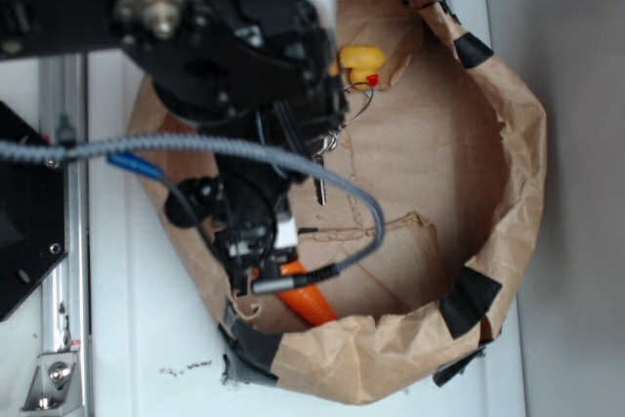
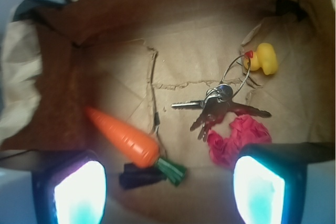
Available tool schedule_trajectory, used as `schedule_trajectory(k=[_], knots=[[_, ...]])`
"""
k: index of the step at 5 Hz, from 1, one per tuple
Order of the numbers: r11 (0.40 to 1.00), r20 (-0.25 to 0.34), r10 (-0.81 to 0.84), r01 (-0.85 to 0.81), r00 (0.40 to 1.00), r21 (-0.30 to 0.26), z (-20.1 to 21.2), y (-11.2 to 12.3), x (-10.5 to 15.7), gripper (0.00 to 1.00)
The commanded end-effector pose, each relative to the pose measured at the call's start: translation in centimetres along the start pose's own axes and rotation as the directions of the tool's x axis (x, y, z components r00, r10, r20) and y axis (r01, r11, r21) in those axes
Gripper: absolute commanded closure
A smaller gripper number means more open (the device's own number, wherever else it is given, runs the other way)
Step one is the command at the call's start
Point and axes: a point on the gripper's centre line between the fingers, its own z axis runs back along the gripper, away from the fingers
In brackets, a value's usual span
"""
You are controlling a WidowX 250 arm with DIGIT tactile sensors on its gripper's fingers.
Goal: Grab the silver keys.
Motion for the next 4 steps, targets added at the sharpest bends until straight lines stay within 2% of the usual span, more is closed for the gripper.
schedule_trajectory(k=[1, 2, 3, 4], knots=[[0.991, 0.071, 0.128, -0.131, 0.989, 0.027, -3.4, 2.3, 2.1, 0.0], [0.983, 0.101, 0.161, -0.169, 0.982, 0.073, -4.0, 3.6, 2.9, 0.0], [0.976, 0.113, 0.184, -0.195, 0.976, 0.093, -4.0, 5.1, 3.1, 0.0], [0.974, 0.103, 0.182, -0.194, 0.978, 0.114, -4.5, 5.5, 3.1, 0.0]])
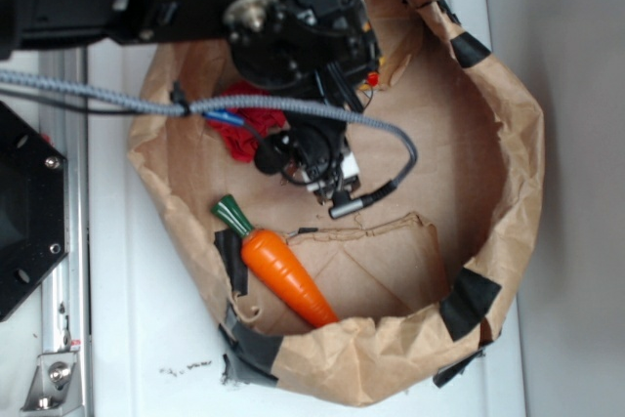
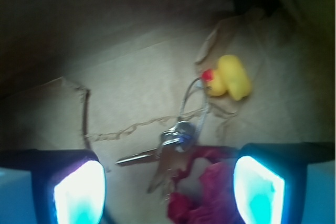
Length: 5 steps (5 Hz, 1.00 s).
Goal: Grab the silver keys.
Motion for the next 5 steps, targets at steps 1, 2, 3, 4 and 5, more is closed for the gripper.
schedule_trajectory(k=[1, 2, 3, 4, 5], knots=[[1.0, 0.029, 0.015, -0.016, 0.999, 0.025, 0.0, 0.9, 1.2, 0.0], [1.0, 0.012, 0.015, -0.015, 1.0, 0.022, -0.3, 0.6, 1.2, 0.0], [0.999, -0.012, 0.047, -0.047, 0.999, 0.009, -1.8, 0.5, 1.5, 0.0], [0.995, -0.038, 0.09, -0.092, 0.995, -0.028, -3.6, -1.0, 2.7, 0.0], [0.995, -0.046, 0.1, -0.101, 0.994, -0.024, -3.9, -1.0, 2.9, 0.0]])
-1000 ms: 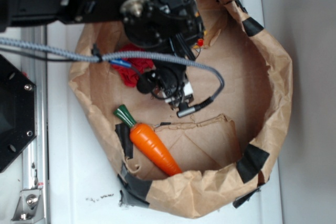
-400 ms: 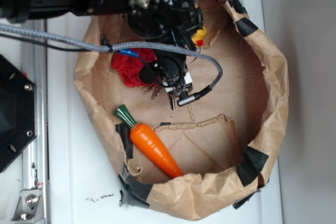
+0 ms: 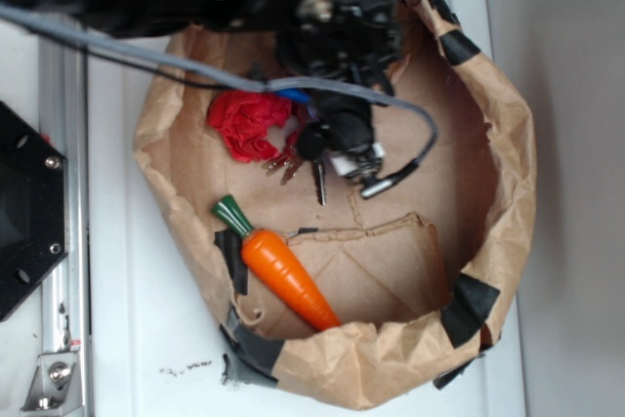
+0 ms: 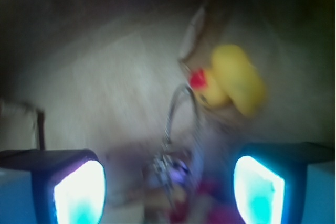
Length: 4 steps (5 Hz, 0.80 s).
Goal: Grab the silver keys.
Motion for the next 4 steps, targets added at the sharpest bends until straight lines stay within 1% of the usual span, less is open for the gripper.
schedule_trajectory(k=[1, 4], knots=[[1.0, 0.049, -0.007, 0.008, 0.999, -0.011, 1.08, -0.69, 1.23, 1.0], [1.0, 0.026, -0.015, 0.015, 1.0, -0.008, 1.04, -0.81, 1.19, 1.0]])
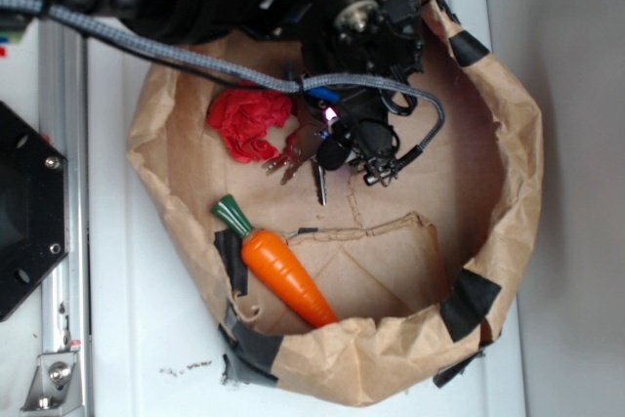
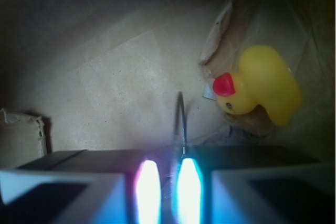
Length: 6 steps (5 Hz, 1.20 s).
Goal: Grab the silver keys.
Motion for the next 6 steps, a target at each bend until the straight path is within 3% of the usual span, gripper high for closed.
schedule_trajectory(k=[1, 3, 4, 5, 6], knots=[[1.0, 0.034, -0.01, 0.009, 0.999, 0.003, 1.1, -0.6, 1.2, 1.0], [1.0, 0.022, -0.004, 0.004, 1.0, 0.028, 3.2, -2.1, 0.8, 1.0], [0.999, 0.029, 0.034, -0.033, 0.999, -0.042, 8.0, -4.8, -0.6, 1.0], [0.965, 0.129, -0.121, 0.147, 0.984, -0.215, 12.9, -6.2, -3.8, 1.0], [0.982, 0.11, -0.123, 0.137, 0.986, -0.127, 11.7, -5.9, -4.4, 1.0]])
